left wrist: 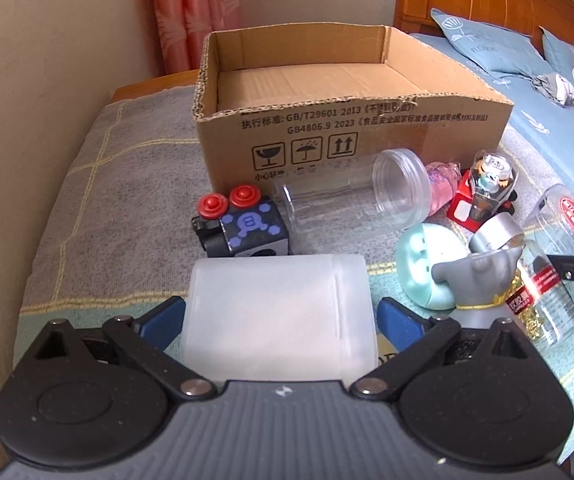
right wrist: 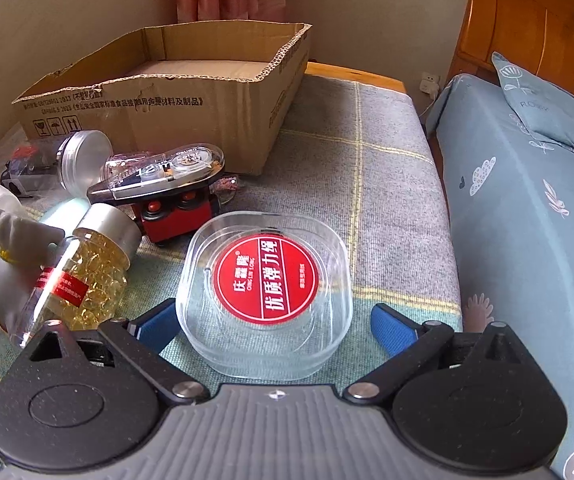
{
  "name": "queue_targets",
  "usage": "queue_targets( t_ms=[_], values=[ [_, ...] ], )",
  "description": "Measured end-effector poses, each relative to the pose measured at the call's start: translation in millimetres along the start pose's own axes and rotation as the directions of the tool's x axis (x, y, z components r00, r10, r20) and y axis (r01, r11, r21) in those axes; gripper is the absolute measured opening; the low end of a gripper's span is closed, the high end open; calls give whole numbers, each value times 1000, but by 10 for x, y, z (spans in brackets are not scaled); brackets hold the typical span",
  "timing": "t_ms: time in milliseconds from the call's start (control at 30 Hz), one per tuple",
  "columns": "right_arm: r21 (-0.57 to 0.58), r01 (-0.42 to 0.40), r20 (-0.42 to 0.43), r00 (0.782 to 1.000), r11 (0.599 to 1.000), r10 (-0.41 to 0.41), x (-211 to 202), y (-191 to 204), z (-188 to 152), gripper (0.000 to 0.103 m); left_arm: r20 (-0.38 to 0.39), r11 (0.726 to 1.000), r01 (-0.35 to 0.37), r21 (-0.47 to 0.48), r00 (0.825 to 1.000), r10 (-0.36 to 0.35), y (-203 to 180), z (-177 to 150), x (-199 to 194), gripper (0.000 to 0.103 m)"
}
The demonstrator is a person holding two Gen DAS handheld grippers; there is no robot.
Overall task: Organize rigid objects
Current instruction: 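Grasp the white box with the left tool while the right tool grasps the clear container, then lower the white box into the cardboard box with the left tool while the right tool carries the container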
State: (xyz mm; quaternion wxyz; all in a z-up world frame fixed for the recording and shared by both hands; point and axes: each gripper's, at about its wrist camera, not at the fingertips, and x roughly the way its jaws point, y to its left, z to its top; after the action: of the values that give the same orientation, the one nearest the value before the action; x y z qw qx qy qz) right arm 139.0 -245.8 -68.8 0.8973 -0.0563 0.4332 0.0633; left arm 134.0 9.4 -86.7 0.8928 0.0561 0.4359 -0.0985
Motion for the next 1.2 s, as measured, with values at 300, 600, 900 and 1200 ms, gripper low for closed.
queue_targets(
  t_ms=[300, 600, 900, 1200],
  values=[
    [-66, -14, -32, 999, 998, 12, -14, 39, 127, 80, -24, 1000, 15, 11, 1000, -15, 35, 35, 27, 84],
    [-59, -29, -50, 998, 998, 26, -119, -23, 142, 80, -50, 999, 29, 38, 998, -27, 45, 43, -35, 82],
    [-91, -67, -13, 998, 994, 66, -479, -40, 316, 80, 4, 993, 74, 93, 997, -75, -12, 273, -484, 82],
    [-132, -129, 89, 986, 983, 142, -849, 5, 729, 80, 104, 985, 53, 161, 992, -70, -64, 1072, -585, 82]
  ],
)
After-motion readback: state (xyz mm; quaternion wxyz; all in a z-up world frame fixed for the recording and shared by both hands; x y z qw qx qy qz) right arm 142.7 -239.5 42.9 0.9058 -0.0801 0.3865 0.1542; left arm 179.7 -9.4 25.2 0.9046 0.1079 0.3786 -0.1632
